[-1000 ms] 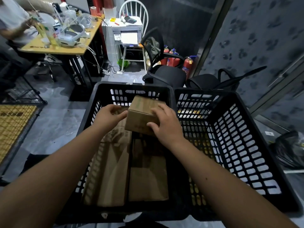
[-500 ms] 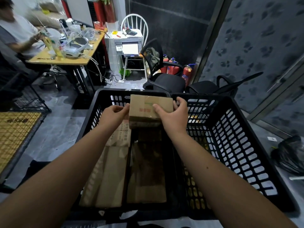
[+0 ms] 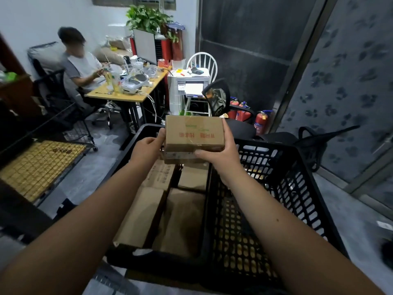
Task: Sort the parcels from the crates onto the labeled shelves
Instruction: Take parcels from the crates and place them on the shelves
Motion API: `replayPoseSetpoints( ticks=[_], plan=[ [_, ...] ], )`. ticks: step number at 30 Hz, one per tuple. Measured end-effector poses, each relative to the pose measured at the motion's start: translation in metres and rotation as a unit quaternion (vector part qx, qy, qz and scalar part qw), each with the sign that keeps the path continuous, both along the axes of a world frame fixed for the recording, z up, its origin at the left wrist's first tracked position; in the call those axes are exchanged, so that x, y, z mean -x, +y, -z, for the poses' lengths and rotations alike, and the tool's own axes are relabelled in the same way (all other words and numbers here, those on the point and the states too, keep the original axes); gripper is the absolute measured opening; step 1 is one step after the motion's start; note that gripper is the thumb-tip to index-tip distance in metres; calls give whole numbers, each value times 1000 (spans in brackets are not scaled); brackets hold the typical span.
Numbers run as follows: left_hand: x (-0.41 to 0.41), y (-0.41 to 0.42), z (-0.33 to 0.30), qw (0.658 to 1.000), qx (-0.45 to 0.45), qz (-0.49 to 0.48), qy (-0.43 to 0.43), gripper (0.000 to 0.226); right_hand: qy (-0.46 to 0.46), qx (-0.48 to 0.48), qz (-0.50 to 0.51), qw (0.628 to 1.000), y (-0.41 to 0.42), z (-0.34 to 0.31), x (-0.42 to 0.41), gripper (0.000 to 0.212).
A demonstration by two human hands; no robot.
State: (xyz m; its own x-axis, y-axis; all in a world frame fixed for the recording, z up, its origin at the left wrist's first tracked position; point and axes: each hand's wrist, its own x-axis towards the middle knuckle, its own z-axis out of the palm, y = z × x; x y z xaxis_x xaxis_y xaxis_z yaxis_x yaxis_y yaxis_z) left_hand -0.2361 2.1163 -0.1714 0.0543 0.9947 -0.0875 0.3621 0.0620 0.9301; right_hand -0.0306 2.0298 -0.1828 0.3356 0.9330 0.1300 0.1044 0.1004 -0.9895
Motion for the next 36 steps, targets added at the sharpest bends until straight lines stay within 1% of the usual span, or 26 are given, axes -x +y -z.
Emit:
replayPoseSetpoints(
  ticks=[2, 3, 5, 7, 9, 11, 13, 16, 18, 22, 23, 26, 27, 28, 30, 31, 32, 36],
  plan=[
    [-2, -15, -11, 1000, 1, -4, -21, 71, -12, -14, -10, 1000, -6, -7, -7, 124],
    [-3, -21, -16, 999, 2, -8, -32, 70, -14, -18, -11, 1000, -10, -12, -9, 123],
    [-7, -36, -27, 998, 1, -17, -59, 66, -17, -18, -6, 1000, -15, -17, -15, 116],
    [-13, -51, -38, 997, 10, -19, -73, 66, -8, -11, 3, 1000, -23, -20, -20, 99],
    [-19, -63, -46, 996, 23, -21, -85, 64, 0, -17, 12, 1000, -35, -22, -25, 73],
    [-22, -76, -49, 997, 35, -11, -68, 65, 10, -30, 28, 999, -50, -23, -29, 50],
    [-25, -87, -46, 998, 46, -4, -48, 67, 23, -46, 40, 998, -64, -25, -33, 38],
    [-31, -108, -42, 996, 59, 6, -60, 67, 34, -49, 52, 997, -79, -24, -44, 26],
    [-38, -119, -36, 996, 64, 4, -64, 69, 30, -47, 49, 997, -87, -21, -52, 29],
    [-49, -140, -26, 998, 47, 18, -45, 58, -31, -16, 17, 999, -103, -15, -69, 45],
    [-51, -146, -24, 997, 47, 32, -42, 61, -32, -12, 11, 999, -107, -14, -73, 50],
    [-58, -160, -14, 996, 37, 56, -55, 90, -19, -14, -20, 1000, -118, -13, -83, 71],
    [-63, -166, -12, 994, 32, 66, -76, 88, -7, -16, -32, 999, -123, -13, -85, 77],
    [-69, -172, -11, 991, 28, 77, -104, 74, 10, -18, -41, 999, -127, -12, -88, 82],
    [-82, -182, -7, 983, 33, 79, -161, 37, 46, -22, -48, 998, -134, -9, -91, 86],
    [-86, -186, -5, 980, 36, 72, -180, 28, 58, -23, -45, 997, -137, -8, -92, 87],
    [-89, -189, -3, 978, 33, 72, -191, 29, 64, -23, -40, 997, -139, -6, -94, 89],
    [-96, -194, -1, 971, 2, 100, -217, 51, 60, 4, -11, 998, -147, -4, -104, 88]
  ],
)
